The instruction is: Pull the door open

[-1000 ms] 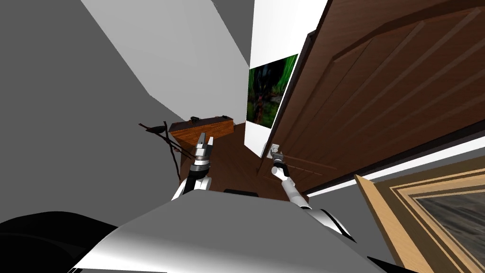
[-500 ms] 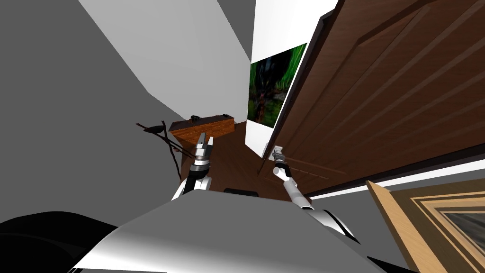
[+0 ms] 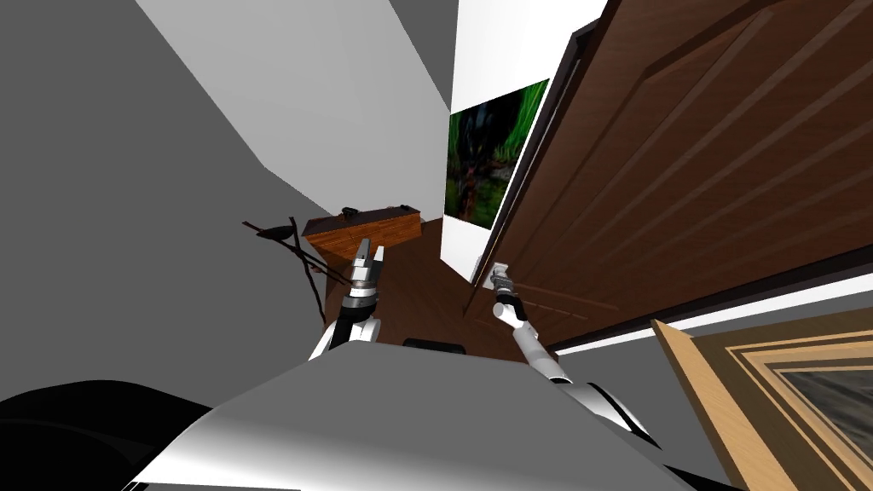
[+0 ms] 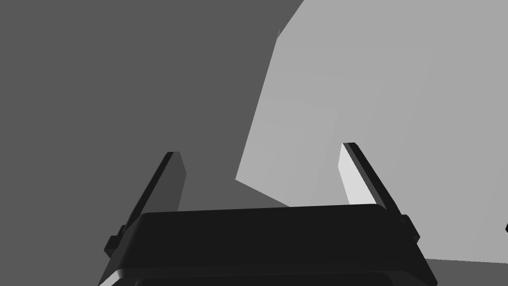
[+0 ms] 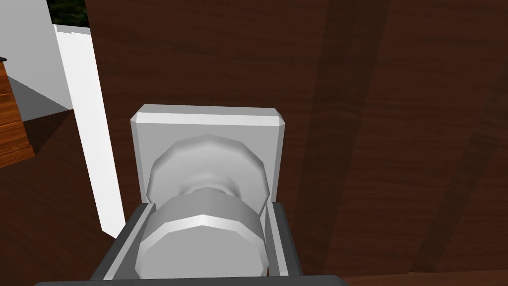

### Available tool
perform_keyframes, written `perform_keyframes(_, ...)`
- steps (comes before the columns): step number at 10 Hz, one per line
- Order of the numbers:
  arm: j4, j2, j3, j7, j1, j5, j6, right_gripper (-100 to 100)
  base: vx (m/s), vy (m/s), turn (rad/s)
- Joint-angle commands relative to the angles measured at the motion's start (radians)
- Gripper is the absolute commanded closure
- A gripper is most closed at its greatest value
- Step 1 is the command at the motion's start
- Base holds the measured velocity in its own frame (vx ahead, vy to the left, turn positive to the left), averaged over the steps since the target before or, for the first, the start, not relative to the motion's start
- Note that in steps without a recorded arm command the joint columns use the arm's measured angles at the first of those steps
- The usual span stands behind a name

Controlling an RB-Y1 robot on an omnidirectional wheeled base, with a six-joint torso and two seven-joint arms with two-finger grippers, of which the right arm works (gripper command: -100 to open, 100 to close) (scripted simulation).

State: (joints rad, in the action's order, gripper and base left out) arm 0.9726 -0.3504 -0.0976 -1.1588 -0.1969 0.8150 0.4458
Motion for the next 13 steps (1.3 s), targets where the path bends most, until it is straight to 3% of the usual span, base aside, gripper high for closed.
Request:
perform_keyframes(1,0.035,-0.039,-0.041,-0.045,0.024,-0.009,0.014,100,-0.049,0.014,-0.093)
perform_keyframes(3,0.090,-0.090,-0.108,-0.103,0.062,-0.020,0.024,100,-0.061,0.016,-0.113)
perform_keyframes(4,0.094,-0.090,-0.108,-0.103,0.062,-0.020,0.024,100,-0.048,-0.003,-0.051)
perform_keyframes(6,0.149,-0.145,-0.183,-0.166,0.103,-0.033,0.035,100,-0.038,-0.014,-0.115)
perform_keyframes(7,0.159,-0.145,-0.183,-0.166,0.103,-0.033,0.035,100,-0.033,-0.012,-0.047)
perform_keyframes(9,0.222,-0.198,-0.255,-0.225,0.144,-0.045,0.046,100,-0.032,-0.024,-0.098)
perform_keyframes(10,0.222,-0.198,-0.256,-0.226,0.144,-0.045,0.046,100,-0.032,-0.017,-0.045)
perform_keyframes(13,0.295,-0.263,-0.334,-0.297,0.193,-0.061,0.060,100,-0.028,-0.034,-0.093)
